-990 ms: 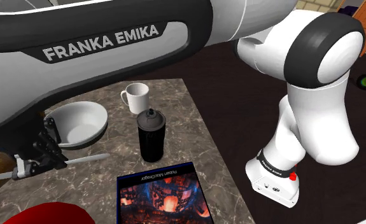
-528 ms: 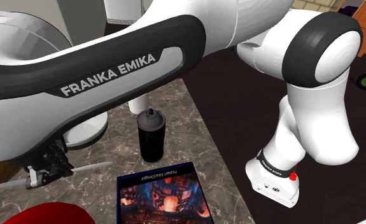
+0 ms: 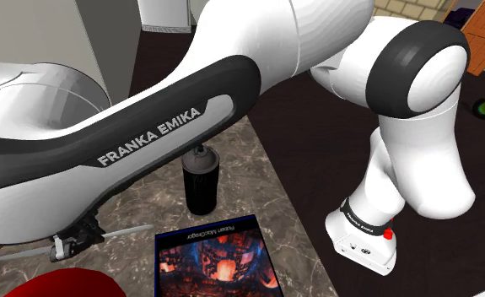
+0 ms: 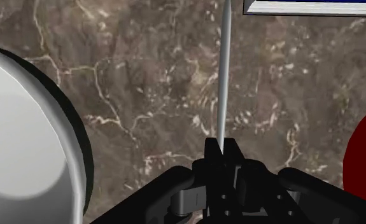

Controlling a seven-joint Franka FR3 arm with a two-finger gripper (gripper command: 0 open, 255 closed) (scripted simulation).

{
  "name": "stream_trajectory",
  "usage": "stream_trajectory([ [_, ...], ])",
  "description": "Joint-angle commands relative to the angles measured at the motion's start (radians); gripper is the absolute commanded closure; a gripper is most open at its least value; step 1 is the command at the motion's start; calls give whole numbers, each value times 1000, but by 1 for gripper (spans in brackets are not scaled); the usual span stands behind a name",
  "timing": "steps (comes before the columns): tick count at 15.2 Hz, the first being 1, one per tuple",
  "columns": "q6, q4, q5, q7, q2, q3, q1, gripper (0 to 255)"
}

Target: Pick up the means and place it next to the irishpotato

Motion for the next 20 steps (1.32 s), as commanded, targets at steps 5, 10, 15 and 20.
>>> stream_trajectory([
  [5, 14, -8, -2, 2, 6, -1, 0, 255],
  [10, 14, -8, -2, 2, 6, -1, 0, 0],
  [15, -52, 58, 2, -3, 5, 1, 9, 0],
  [20, -115, 128, 3, -8, 11, 2, 19, 0],
])
